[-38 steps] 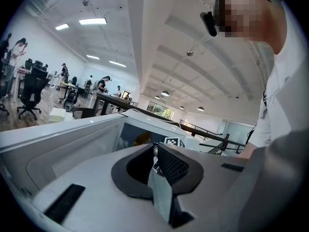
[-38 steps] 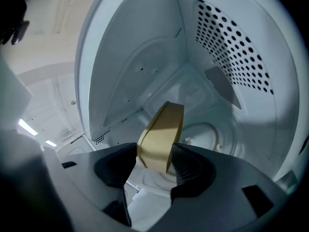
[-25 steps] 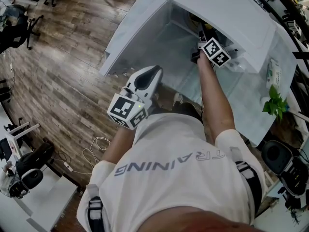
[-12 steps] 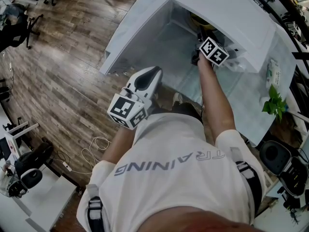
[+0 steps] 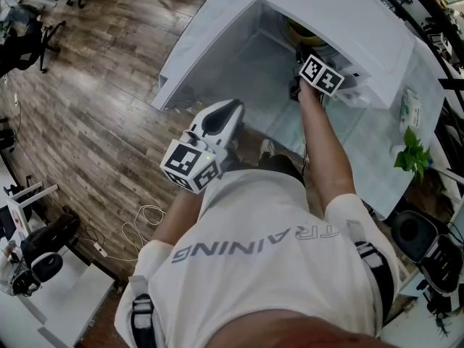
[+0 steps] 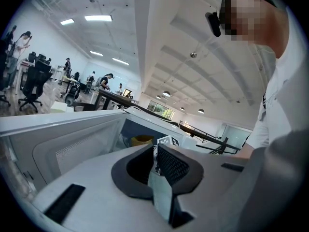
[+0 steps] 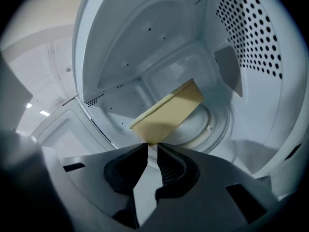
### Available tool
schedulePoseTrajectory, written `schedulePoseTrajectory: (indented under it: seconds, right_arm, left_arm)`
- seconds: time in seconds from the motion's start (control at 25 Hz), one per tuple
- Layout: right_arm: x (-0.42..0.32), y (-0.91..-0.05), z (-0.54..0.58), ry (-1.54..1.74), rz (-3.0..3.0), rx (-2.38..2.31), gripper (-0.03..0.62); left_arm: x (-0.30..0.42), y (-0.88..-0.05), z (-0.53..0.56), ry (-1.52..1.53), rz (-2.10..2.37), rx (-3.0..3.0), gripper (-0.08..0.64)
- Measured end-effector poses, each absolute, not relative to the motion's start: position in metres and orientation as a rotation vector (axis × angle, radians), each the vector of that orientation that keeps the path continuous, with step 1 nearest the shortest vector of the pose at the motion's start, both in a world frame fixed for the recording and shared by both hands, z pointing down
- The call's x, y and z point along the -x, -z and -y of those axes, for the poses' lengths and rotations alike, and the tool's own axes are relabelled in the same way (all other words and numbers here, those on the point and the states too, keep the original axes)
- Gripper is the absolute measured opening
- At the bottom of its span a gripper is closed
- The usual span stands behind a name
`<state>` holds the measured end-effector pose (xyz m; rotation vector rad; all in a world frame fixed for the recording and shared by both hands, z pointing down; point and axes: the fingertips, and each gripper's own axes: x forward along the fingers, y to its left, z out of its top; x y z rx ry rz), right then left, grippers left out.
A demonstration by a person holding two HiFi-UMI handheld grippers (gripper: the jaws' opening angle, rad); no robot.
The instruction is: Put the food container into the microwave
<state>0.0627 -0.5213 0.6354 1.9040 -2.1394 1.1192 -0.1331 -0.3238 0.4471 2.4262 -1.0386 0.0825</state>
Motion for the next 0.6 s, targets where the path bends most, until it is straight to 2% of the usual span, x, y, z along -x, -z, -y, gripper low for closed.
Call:
schedulePoseTrajectory:
  seconds: [0.16, 0.6]
  right_arm:
    - [-0.059, -0.639, 0.516, -1.141, 2.148, -1.853, 0.032]
    - [-0.042, -0.602, 0.481, -0.958, 2.27, -1.751, 0.023]
  left_arm:
    - [0.134, -0.446, 0.323, -0.069, 1.039, -2.422, 0.054]
    - [0.133, -0.433, 0.326, -0.027, 1.065, -2.451, 0.054]
